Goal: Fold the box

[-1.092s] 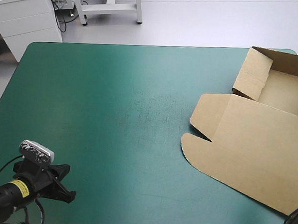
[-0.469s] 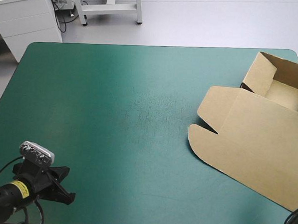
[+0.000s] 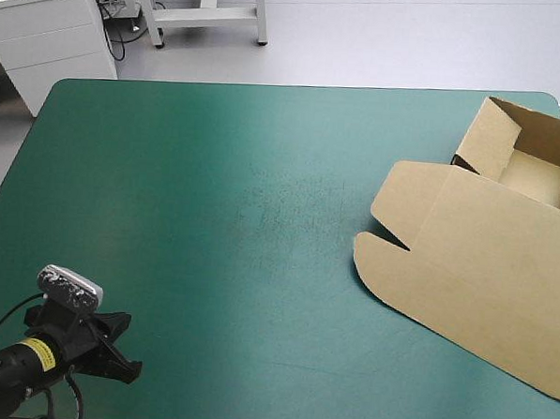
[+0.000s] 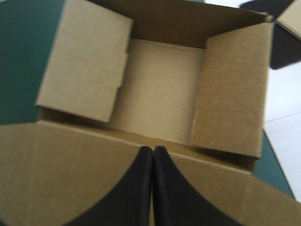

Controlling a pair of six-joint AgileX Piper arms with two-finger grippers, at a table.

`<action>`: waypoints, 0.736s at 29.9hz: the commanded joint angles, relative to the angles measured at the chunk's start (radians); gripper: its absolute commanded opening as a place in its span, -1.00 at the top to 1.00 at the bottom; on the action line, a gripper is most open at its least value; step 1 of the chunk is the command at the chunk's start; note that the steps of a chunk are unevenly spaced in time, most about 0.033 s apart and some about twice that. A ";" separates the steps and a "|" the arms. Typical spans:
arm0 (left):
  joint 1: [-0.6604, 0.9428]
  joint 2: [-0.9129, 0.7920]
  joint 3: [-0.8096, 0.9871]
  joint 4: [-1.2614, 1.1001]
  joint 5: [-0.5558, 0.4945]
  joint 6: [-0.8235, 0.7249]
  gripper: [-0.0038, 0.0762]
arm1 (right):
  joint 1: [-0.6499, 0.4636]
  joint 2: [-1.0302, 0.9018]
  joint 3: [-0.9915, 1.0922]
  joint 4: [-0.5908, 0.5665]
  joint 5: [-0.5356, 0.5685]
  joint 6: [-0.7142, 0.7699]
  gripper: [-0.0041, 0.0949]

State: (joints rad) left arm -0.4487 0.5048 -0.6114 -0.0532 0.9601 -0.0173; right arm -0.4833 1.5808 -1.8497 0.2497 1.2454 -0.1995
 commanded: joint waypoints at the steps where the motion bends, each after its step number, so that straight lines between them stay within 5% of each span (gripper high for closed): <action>1: -0.004 0.007 0.002 -0.010 -0.091 -0.009 0.98 | 0.050 -0.182 0.113 0.135 -0.048 -0.070 0.96; 11: -0.004 -0.030 0.036 -0.065 -0.162 -0.005 0.98 | 0.303 -0.608 0.605 0.172 -0.248 -0.216 0.96; 22: -0.004 -0.174 0.076 -0.067 -0.207 0.042 0.98 | 0.361 -1.011 1.008 0.196 -0.353 -0.280 0.96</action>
State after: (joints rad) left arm -0.4487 0.3539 -0.5283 -0.1072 0.8430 0.0189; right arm -0.1236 0.6304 -0.8828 0.4031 0.9592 -0.4683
